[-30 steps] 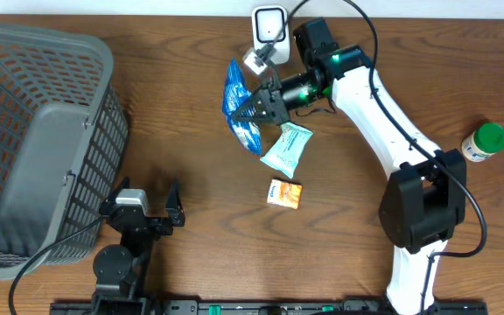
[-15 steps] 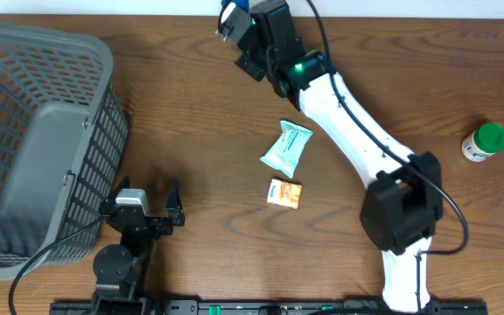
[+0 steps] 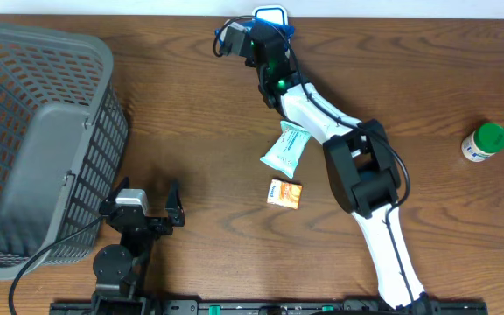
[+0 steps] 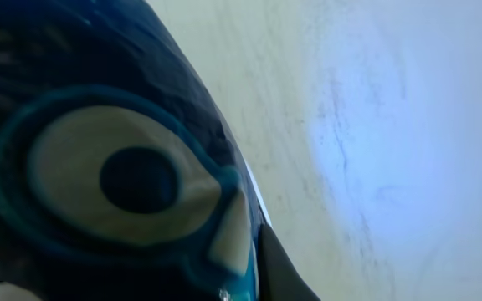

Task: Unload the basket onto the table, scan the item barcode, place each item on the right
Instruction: 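Lift the Oreo packet and hold it at the white scanner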

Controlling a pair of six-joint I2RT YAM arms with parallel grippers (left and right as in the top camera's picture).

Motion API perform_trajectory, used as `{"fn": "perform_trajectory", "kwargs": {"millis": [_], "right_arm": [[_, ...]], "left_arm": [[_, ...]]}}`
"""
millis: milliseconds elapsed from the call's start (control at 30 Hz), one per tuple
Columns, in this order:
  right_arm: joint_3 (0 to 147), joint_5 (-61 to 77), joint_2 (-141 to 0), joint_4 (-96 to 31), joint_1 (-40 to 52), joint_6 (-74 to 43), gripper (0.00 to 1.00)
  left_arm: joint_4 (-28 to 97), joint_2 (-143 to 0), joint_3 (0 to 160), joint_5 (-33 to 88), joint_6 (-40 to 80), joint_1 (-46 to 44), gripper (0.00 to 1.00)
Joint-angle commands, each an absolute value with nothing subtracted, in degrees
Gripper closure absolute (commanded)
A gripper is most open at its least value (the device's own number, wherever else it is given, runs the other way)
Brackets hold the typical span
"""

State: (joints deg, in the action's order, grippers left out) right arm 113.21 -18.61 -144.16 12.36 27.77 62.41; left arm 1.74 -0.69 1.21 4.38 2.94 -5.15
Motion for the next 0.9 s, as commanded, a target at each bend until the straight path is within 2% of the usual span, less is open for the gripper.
{"fn": "perform_trajectory", "kwargs": {"millis": [0,300,433,567,633,800,867], "right_arm": [[117.4,-19.9,-146.3,13.1,26.4,66.2,0.99],[121.4,-25.1,-146.0,11.2,28.5,68.2,0.99],[122.8,-33.7,-142.2,-0.8,30.2,65.2,0.99],[122.8,-37.6,-135.3,-20.4,30.2,51.1,0.99],[122.8,-37.6,-129.4,-34.5,28.7,35.0,0.99],[122.8,-35.4,-122.1,-55.9,23.1,10.0,0.99],[122.8,-35.4,-121.8,-60.0,20.8,6.2,0.99]], "left_arm": [[3.5,-0.4,0.2,5.6,2.4,-5.2,0.02],[3.5,-0.4,0.2,5.6,2.4,-5.2,0.02],[3.5,-0.4,0.2,5.6,2.4,-5.2,0.02],[3.5,-0.4,0.2,5.6,2.4,-5.2,0.02],[3.5,-0.4,0.2,5.6,2.4,-5.2,0.02],[3.5,-0.4,0.2,5.6,2.4,-5.2,0.02],[3.5,-0.4,0.2,5.6,2.4,-5.2,0.02]]}}
